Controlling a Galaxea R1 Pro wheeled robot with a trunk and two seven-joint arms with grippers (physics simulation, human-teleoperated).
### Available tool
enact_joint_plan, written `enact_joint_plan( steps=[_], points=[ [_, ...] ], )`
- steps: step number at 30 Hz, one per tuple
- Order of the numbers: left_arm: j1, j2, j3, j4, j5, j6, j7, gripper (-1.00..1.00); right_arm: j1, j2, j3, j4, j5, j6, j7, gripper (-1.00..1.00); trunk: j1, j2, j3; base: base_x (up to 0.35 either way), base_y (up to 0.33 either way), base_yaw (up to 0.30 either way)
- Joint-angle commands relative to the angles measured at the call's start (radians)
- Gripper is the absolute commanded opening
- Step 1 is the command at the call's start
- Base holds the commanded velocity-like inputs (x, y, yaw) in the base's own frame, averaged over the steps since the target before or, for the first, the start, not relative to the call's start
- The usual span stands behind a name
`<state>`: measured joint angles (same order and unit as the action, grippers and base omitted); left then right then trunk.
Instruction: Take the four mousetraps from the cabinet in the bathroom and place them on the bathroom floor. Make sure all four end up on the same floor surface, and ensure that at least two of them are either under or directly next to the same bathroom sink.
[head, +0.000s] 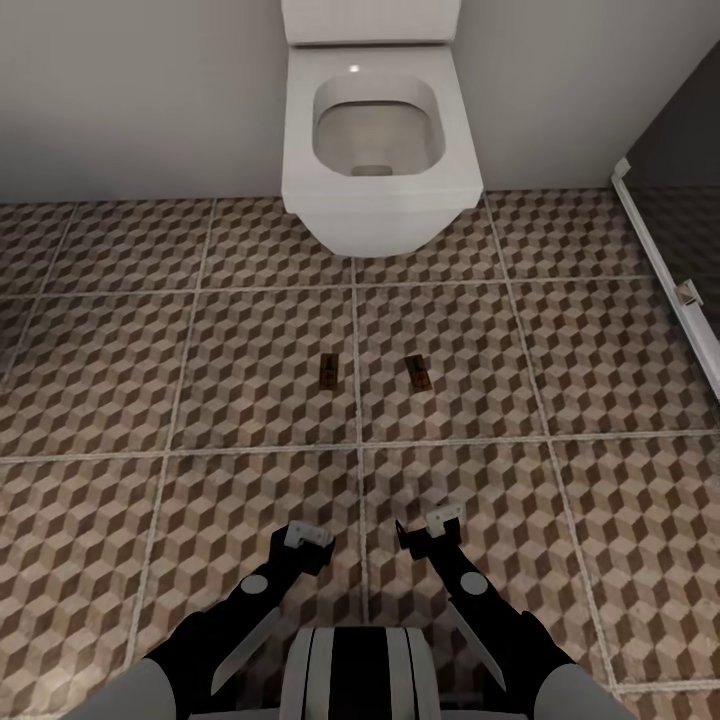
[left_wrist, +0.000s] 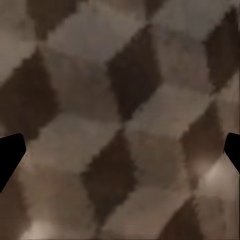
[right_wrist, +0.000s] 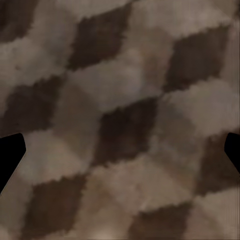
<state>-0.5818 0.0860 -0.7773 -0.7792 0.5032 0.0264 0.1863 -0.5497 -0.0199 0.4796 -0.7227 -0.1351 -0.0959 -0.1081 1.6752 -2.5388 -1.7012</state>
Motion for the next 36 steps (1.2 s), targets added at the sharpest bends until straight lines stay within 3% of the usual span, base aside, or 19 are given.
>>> enact_joint_plan(
  steps=[1, 36],
  points=[
    [-0.001, 0.001, -0.007, -0.003, 0.008, 0.003, 0.010, 1.00, -0.001, -0.002, 0.008, 0.000, -0.011, -0.004, -0.009, 1.00, -0.001, 0.000, 0.003, 0.000, 0.000, 0.000],
    [-0.001, 0.001, -0.005, -0.001, 0.008, 0.003, 0.010, 1.00, -0.001, 0.000, 0.010, 0.000, -0.011, -0.004, -0.008, 1.00, -0.016, 0.008, 0.139, 0.000, 0.000, 0.000]
  ],
)
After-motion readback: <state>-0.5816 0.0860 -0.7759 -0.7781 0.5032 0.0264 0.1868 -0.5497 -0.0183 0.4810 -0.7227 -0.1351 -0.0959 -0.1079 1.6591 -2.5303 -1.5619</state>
